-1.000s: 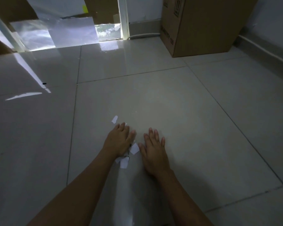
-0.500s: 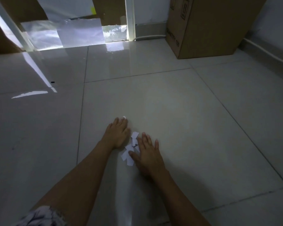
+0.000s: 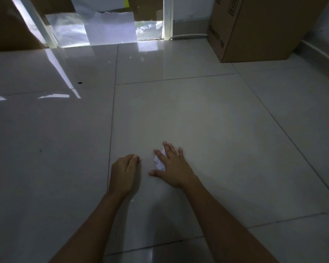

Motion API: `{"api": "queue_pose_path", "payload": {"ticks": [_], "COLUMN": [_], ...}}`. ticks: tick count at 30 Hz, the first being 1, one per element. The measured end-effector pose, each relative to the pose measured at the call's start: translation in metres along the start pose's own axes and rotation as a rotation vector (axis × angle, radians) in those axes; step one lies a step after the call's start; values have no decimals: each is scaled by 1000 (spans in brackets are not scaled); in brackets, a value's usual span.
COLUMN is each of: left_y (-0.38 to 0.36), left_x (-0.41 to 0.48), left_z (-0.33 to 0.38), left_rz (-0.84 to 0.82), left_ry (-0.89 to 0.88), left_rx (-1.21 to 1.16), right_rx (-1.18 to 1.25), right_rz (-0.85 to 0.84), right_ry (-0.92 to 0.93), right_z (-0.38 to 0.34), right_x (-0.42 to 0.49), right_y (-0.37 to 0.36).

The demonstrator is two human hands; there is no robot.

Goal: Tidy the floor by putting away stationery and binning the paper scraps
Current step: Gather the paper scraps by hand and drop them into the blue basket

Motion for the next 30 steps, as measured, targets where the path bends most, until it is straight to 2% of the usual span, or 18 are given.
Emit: {"api": "queue_pose_path", "payload": {"ticks": [2, 4, 5, 10, 12, 13, 15, 16, 18, 21, 24, 30], "left_y": [6, 11, 11, 6, 2, 0, -1, 1, 4, 0, -2, 0], "left_x": [-5, -8, -9, -7, -3, 0, 5, 7, 8, -3, -23, -40], "left_z": [-4, -6, -7, 1, 2, 2, 2, 0, -4, -13, -22, -32], "left_rz": [50, 69, 63, 12, -5, -24, -66, -80, -128, -382, -560, -487], "left_ry": [-15, -12, -12, -26, -20, -18, -16, -1, 58, 163, 214, 230], "left_rx": [54, 100, 117, 113, 116, 113, 94, 79, 52, 80, 152, 208], "right_rx": [51, 33, 42, -90, -46, 66, 462, 666, 926, 1230, 1418, 1511], "right_rz": [108, 330, 383, 526, 569, 585, 649, 668, 725, 731, 704, 649], "right_ry": [30, 55, 83, 107, 85, 80, 4, -78, -271, -361, -357, -308], "right_z": [-9, -23, -28, -39, -33, -28, -16, -8, 9, 29, 40, 43], "right_x": [-2, -9, -13, -33, -33, -33, -40, -43, -50, -51, -47, -43], "right_y": [-5, -9, -15, -22, -17, -16, -7, -3, 4, 3, -6, -12]}}
Point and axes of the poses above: each hand's wrist, its own x-axis towards the middle knuckle, its own y-axis out of the back of the hand, z = x × y, the point moved 6 cm from there along x, towards the middle knuckle, and after that the axes turned 13 degrees about -z, right-handed, at the moved point
